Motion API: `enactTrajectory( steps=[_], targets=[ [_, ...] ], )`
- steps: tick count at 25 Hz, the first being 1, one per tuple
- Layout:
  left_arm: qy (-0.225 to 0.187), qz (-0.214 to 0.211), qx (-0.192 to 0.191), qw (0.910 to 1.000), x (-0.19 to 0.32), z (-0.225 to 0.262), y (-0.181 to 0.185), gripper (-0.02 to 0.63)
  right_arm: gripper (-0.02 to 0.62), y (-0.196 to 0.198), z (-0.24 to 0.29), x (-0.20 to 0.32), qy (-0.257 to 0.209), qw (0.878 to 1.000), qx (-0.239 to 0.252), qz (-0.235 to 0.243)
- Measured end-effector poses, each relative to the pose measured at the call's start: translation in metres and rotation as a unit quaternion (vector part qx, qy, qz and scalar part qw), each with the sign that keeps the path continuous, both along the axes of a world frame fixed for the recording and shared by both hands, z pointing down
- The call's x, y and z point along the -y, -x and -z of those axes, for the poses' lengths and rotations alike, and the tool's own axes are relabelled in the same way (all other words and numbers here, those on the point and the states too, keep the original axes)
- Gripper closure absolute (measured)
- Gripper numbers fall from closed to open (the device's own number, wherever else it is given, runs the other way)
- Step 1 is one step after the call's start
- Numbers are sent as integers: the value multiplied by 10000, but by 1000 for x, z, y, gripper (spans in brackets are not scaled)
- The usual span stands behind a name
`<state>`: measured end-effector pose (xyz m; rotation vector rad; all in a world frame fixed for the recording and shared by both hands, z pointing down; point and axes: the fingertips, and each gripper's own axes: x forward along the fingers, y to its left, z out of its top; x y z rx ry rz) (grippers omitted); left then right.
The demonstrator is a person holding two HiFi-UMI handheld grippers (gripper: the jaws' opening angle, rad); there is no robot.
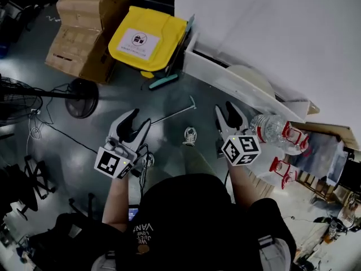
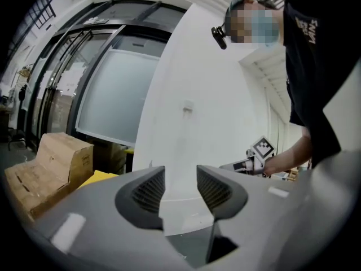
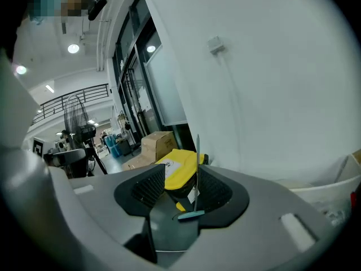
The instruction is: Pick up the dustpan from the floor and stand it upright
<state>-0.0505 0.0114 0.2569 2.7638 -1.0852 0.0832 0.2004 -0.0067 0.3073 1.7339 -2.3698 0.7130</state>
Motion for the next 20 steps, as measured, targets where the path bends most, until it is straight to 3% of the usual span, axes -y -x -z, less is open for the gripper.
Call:
enactTrajectory(
  steps=[4, 8, 14, 20],
  targets=[
    [259, 320, 89, 9991, 17, -39, -5, 420, 436, -8, -37, 33, 272, 9988, -118, 381],
    [522, 364, 120, 9979, 27, -83, -9, 422, 436, -9, -77, 56, 473, 9975, -191, 479],
    [944, 230, 138, 9952, 37, -160, 0, 420, 436, 4, -147, 80, 678, 9968, -297, 312],
    [1095, 27, 329, 9934, 51, -241, 12, 420, 437, 11, -229, 90, 831, 9957, -398, -123]
  ],
)
